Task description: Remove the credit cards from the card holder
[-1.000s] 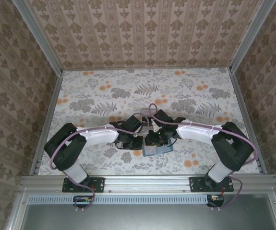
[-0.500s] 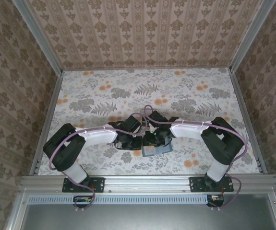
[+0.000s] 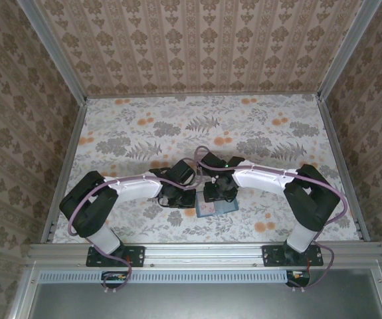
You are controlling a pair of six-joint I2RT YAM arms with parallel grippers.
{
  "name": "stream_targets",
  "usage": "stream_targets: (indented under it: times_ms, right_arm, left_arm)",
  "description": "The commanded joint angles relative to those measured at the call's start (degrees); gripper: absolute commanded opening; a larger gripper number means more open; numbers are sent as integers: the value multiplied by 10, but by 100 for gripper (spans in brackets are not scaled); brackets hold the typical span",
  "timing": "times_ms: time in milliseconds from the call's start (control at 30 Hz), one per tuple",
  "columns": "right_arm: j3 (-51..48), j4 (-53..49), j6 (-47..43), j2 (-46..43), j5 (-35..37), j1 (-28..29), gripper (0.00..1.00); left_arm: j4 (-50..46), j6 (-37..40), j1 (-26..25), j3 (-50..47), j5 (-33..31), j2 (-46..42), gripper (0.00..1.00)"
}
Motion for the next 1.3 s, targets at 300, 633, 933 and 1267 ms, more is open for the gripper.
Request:
stream_targets:
  times_ms: [300, 633, 933, 1267]
  right_arm:
    - [10, -91, -16, -30, 87, 11, 37]
    - [-20, -74, -29, -36, 89, -3, 6]
    - [-51, -66, -32, -35, 106, -20, 22]
    - [-97, -29, -31, -57, 62, -41, 31]
  left_arm:
    - [-43, 12, 4, 8, -10, 13, 8]
    - [-57, 23, 13, 3, -18, 14, 8]
    - [-67, 32, 18, 11, -19, 11, 8]
    - [-74, 36, 18, 27, -26, -2, 8]
